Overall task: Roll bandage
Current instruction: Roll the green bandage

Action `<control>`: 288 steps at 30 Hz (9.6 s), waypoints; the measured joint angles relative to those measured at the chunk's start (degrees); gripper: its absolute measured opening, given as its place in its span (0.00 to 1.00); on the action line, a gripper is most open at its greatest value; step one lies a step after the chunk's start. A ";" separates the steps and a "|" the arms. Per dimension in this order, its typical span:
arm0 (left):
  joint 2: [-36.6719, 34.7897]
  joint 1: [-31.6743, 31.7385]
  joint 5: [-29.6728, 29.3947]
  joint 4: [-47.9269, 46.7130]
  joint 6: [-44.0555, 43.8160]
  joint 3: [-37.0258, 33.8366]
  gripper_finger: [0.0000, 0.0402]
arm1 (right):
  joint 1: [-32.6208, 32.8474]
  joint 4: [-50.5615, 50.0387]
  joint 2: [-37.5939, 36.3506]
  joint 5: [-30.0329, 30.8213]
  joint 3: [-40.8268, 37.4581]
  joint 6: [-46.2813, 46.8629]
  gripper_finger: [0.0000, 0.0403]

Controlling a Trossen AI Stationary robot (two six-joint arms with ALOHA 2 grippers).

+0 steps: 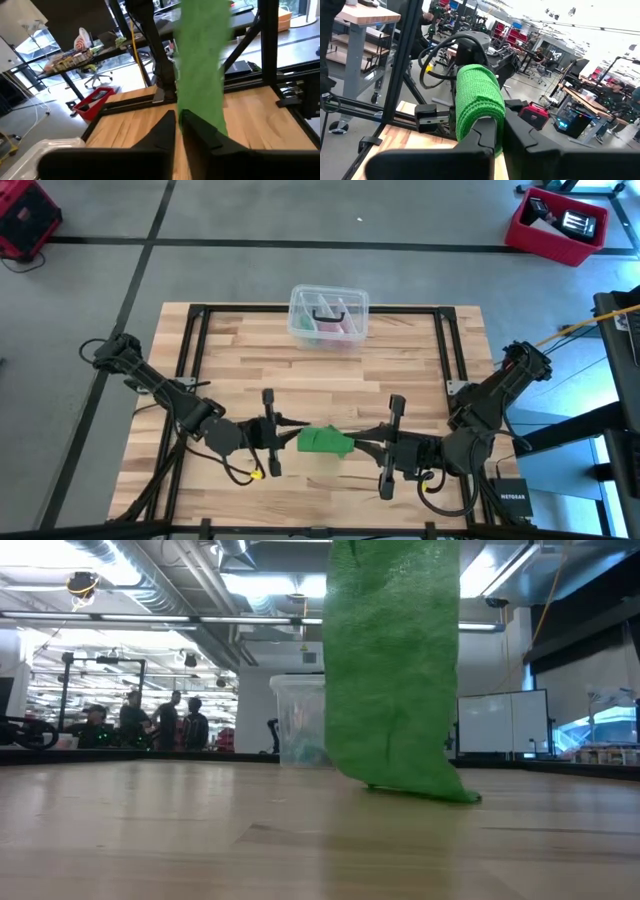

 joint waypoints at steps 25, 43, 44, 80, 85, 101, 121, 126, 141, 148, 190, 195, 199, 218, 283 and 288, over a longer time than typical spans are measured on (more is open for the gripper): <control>-2.54 -7.54 -1.85 -4.49 16.62 9.75 0.35 | -0.77 -3.56 0.14 -2.96 0.04 4.98 0.04; -1.04 -6.43 -0.29 -1.37 20.51 9.73 0.35 | -4.57 -3.80 2.11 -7.25 0.04 9.11 0.04; -0.90 -6.40 -0.28 -1.14 21.17 9.70 0.35 | -4.68 -3.54 2.43 -7.43 0.04 9.57 0.04; -0.48 -5.15 -6.34 19.32 41.18 13.10 0.05 | 6.32 -52.70 3.07 14.66 1.17 49.69 0.51; -0.48 -5.17 -5.96 5.21 34.28 18.84 0.02 | 4.45 -41.01 2.28 17.47 -8.58 50.77 0.51; -0.26 -5.51 -3.15 -4.08 28.29 18.97 0.03 | -7.21 -0.69 2.68 -3.17 -23.51 31.14 0.51; -0.24 -5.31 -3.24 -4.61 26.72 18.97 0.06 | -15.58 44.96 4.57 -25.51 -35.47 12.67 0.51; -0.24 -5.29 -3.12 -4.59 26.58 18.97 0.05 | -15.54 45.53 4.67 -25.73 -35.50 11.38 0.51; -0.24 -5.29 -3.11 -4.46 26.56 18.97 0.04 | -16.63 36.68 4.67 -25.88 -31.52 11.37 0.43; -0.24 -5.29 -3.11 -4.10 26.56 18.97 0.05 | -16.61 36.68 4.67 -25.91 -31.52 11.60 0.33; -1.36 4.07 -10.40 2.01 47.98 18.93 0.04 | 0.48 14.89 4.60 -16.77 -10.46 0.25 0.01; -1.40 4.96 -8.66 -0.86 44.35 17.59 0.02 | 2.19 14.89 4.60 -15.65 -7.95 -1.28 0.00; -1.36 6.09 -8.60 -1.26 43.17 14.68 0.01 | 2.80 14.96 4.60 -15.59 -6.22 -2.10 0.00; -0.30 6.79 -5.36 3.29 35.18 -1.51 0.01 | 2.56 14.77 4.69 -14.73 4.81 -4.77 0.00; 12.71 2.80 16.02 7.78 -18.66 -2.12 0.03 | -39.52 -20.97 2.46 -31.91 -10.01 40.40 0.24; 14.78 3.65 18.63 7.84 -28.61 -2.12 0.04 | -39.51 -22.78 2.51 -37.64 -12.02 43.47 0.42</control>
